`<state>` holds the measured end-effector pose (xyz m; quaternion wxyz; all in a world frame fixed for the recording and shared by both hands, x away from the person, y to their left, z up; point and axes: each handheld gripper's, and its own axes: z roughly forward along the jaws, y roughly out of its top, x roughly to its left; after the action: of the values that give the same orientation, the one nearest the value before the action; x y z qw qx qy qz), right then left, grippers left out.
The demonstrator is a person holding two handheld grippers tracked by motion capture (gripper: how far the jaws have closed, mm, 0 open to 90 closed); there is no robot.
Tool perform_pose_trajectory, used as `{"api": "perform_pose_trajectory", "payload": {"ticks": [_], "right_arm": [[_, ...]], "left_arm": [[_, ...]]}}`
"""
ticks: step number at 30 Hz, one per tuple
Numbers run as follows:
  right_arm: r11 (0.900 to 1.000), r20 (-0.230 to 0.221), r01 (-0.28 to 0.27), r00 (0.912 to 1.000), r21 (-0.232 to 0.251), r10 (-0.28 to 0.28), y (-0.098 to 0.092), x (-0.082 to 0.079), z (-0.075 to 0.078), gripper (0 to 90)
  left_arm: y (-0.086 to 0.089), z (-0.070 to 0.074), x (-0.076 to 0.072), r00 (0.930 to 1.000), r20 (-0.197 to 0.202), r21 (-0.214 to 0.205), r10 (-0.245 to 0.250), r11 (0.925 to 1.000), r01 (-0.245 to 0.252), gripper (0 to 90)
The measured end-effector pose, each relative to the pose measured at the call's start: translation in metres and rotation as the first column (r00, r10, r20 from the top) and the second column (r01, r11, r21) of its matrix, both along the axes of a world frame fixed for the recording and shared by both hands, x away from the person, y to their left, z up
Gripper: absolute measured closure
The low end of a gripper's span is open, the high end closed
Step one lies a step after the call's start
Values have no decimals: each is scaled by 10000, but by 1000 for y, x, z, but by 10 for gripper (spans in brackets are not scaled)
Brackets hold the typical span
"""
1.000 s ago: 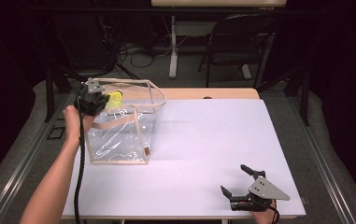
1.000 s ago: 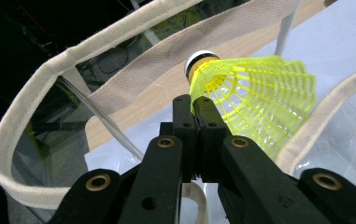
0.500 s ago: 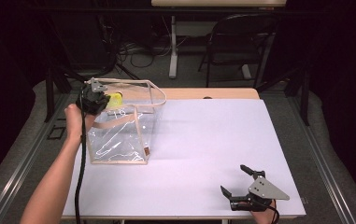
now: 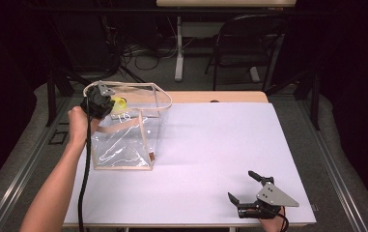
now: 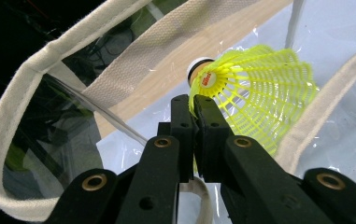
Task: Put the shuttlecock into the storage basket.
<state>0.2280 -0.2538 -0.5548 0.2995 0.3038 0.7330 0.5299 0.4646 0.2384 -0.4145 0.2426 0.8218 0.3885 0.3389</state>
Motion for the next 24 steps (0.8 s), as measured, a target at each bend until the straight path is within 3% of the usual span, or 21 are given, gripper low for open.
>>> {"api": "perform_pose_trajectory", "payload": {"ticks": [8, 18, 22, 23, 24], "right_arm": [[10000, -9, -1, 10000, -12, 1, 0, 0, 0, 20], [10000, -7, 1, 10000, -13, -1, 0, 0, 0, 20], [10000, -1, 4, 10000, -12, -4, 0, 0, 0, 20], [10000, -15, -2, 10000, -18, 2, 0, 0, 0, 20], [10000, -13, 1, 10000, -19, -1, 0, 0, 0, 20]], "left_arm": [[-3, 0, 1, 9999, -136, 348, 33, 9994, -28, 849], [-2, 0, 0, 9999, -151, 311, 54, 9995, -49, 795], [0, 1, -1, 9999, -75, 41, 85, 10000, -85, 682], [1, 3, -2, 9997, 40, -188, 244, 9995, -244, 562], [2, 3, -3, 9996, 115, -194, 255, 9995, -253, 514]]}}
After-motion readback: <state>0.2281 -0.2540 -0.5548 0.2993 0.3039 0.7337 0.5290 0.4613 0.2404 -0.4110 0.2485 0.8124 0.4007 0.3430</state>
